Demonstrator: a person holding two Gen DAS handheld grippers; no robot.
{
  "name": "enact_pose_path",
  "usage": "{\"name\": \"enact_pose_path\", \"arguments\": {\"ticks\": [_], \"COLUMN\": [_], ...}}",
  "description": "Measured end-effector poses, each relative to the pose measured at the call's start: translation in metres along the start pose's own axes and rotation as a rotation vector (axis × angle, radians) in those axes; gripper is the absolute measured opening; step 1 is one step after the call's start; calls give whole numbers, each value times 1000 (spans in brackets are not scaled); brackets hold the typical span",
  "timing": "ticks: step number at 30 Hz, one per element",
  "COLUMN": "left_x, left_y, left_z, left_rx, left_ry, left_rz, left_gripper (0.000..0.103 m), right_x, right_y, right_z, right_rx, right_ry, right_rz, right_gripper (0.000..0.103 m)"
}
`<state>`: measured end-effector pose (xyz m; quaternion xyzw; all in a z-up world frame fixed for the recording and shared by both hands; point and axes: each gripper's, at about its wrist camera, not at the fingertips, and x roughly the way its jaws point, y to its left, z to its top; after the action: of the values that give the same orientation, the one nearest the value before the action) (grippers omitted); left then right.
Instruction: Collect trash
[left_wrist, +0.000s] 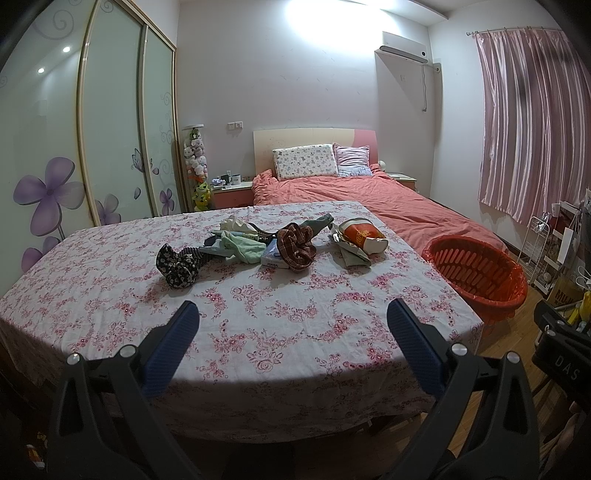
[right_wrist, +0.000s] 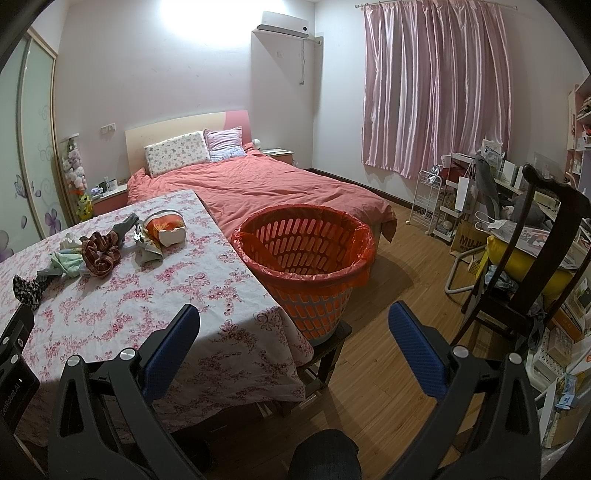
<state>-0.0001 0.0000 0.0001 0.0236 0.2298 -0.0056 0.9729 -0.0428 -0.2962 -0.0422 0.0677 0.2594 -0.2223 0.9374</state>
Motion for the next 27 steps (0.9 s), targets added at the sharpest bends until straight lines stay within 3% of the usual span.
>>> {"name": "enact_pose_path", "arguments": {"ticks": [27], "left_x": [9], "left_y": [5], "left_z": [5], "left_rx": [-1], "left_ry": [4], "left_rz": [-10], "left_gripper": [99], "right_x": [7], "right_y": [-1], "right_z": [4], "right_rx": [-16], "right_ry": [-1], "right_rz": [1], "right_gripper": [101]}}
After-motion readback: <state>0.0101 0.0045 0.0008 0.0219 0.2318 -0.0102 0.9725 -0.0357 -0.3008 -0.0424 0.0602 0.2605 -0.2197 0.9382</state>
